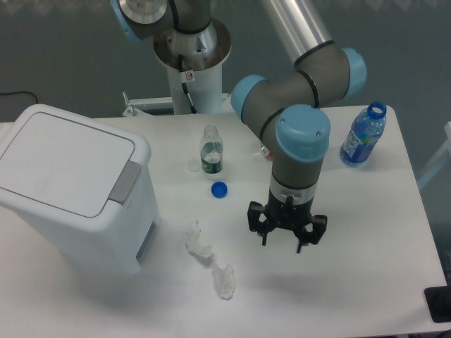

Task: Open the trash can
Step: 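Move the open gripper over to the trash can lid's front edge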

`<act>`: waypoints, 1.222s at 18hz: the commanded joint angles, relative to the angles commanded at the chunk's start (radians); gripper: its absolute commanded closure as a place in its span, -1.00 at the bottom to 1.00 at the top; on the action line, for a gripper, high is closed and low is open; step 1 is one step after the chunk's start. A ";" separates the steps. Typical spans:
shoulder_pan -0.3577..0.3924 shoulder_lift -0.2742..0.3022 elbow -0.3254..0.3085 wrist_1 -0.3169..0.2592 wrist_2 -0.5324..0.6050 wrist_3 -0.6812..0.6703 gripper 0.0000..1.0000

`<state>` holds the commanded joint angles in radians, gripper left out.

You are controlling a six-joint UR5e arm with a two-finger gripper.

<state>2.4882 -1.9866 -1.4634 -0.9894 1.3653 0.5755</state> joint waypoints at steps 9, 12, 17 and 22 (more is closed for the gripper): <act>-0.087 0.120 0.000 -0.005 -0.110 -0.164 1.00; -0.109 0.155 -0.009 -0.009 -0.146 -0.207 1.00; -0.127 0.219 -0.024 -0.098 -0.201 -0.213 1.00; -0.143 0.302 -0.049 -0.140 -0.275 -0.227 1.00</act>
<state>2.3455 -1.6844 -1.5124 -1.1290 1.0908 0.3483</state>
